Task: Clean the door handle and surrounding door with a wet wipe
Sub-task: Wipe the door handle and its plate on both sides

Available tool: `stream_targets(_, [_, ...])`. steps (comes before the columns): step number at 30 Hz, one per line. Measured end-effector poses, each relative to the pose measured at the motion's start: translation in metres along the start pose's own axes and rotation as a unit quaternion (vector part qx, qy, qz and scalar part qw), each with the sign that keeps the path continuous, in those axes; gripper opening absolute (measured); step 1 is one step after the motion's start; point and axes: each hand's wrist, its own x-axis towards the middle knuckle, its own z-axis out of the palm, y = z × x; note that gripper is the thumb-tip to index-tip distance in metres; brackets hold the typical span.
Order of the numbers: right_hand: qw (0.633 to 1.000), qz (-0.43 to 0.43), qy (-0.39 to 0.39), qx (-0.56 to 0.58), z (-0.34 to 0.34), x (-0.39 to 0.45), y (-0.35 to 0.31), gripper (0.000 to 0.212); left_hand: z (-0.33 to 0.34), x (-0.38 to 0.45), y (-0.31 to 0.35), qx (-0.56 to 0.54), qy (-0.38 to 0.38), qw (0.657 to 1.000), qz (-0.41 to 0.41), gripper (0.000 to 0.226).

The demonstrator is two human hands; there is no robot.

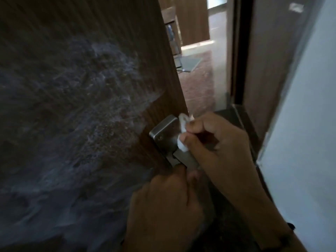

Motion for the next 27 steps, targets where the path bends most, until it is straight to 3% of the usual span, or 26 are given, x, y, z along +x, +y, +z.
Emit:
stream_targets(3, [0.989,0.103,-0.093,0.045,0.021,0.017,0.038,0.014,-0.003,0.025,-0.019,-0.036,0.038,0.998,-0.035,0.064])
stream_targets(5, [0.981,0.12,-0.128,0.085,0.036,0.029,0.052,0.012,-0.003,0.04,-0.031,-0.081,0.069,0.994,-0.039,0.05])
stream_targets(13, [0.978,-0.07,-0.097,0.172,0.085,0.115,0.039,0.009,-0.007,0.085,-0.066,-0.113,0.078,0.988,-0.076,0.049])
stream_targets(23, [0.978,0.056,-0.096,0.179,0.132,0.08,0.101,0.004,-0.013,0.112,-0.088,-0.109,0.053,0.983,-0.136,0.042])
stream_targets(27, [0.977,-0.022,-0.044,0.208,0.145,0.101,0.092,0.006,-0.016,0.122,-0.095,-0.122,0.047,0.981,-0.146,0.044])
